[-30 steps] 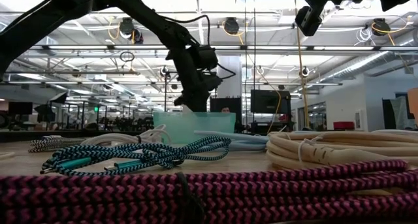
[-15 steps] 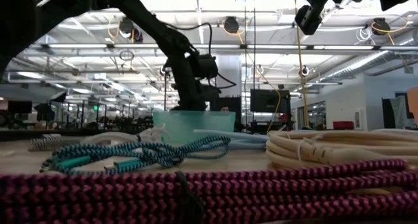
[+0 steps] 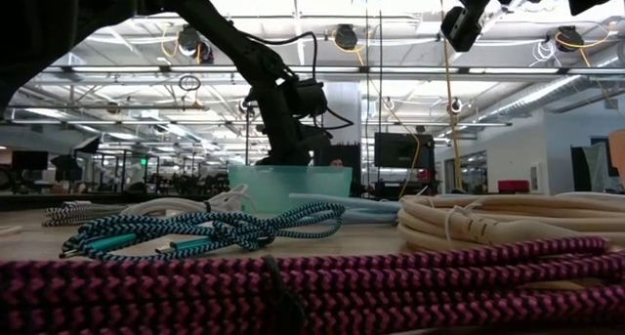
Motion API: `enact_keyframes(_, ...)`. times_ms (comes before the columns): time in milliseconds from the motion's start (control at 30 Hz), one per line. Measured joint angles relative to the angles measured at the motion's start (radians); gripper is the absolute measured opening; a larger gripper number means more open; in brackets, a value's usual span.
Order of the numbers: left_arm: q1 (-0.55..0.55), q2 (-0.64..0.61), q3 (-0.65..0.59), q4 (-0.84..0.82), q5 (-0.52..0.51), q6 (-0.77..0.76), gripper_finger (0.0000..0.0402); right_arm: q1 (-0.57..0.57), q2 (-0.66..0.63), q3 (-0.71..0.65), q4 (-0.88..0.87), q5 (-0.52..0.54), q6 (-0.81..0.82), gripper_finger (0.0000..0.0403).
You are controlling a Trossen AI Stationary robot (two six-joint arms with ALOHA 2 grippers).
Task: Pick & Place USB Port
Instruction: Put the top blue charger cable into the blue bin
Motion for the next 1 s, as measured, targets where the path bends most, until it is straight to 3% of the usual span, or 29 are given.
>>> enact_keyframes(1000, -0.024, 0.0, 0.0, -0.02, 0.055, -0.113, 0.0, 0.018, 0.0, 0.0, 0.0, 0.008, -0.026, 0.0)
